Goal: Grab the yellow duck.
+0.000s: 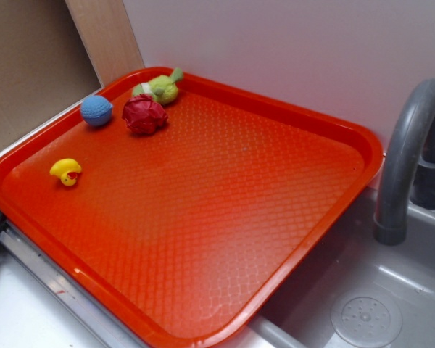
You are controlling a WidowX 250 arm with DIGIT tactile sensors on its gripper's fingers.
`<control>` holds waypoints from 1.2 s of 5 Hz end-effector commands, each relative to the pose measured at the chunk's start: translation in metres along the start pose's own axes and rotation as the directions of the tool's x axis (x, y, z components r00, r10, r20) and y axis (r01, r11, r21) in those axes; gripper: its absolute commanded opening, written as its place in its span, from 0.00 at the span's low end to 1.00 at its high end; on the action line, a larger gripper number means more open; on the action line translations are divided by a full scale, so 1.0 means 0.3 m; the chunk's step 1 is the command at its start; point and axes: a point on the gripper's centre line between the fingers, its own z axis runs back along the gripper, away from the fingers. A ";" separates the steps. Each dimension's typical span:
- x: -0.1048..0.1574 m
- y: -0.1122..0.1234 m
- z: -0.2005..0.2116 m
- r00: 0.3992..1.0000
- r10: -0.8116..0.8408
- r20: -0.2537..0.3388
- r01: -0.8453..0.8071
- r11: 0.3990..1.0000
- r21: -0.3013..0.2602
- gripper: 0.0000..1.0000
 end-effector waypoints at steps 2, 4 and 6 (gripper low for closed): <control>0.070 -0.136 -0.158 0.989 -0.150 0.012 0.149 0.987 0.051 1.00; 0.072 -0.258 -0.369 0.949 -0.309 0.056 0.303 0.948 0.093 1.00; 0.044 -0.148 -0.575 0.894 -0.438 0.098 0.444 0.895 -0.046 1.00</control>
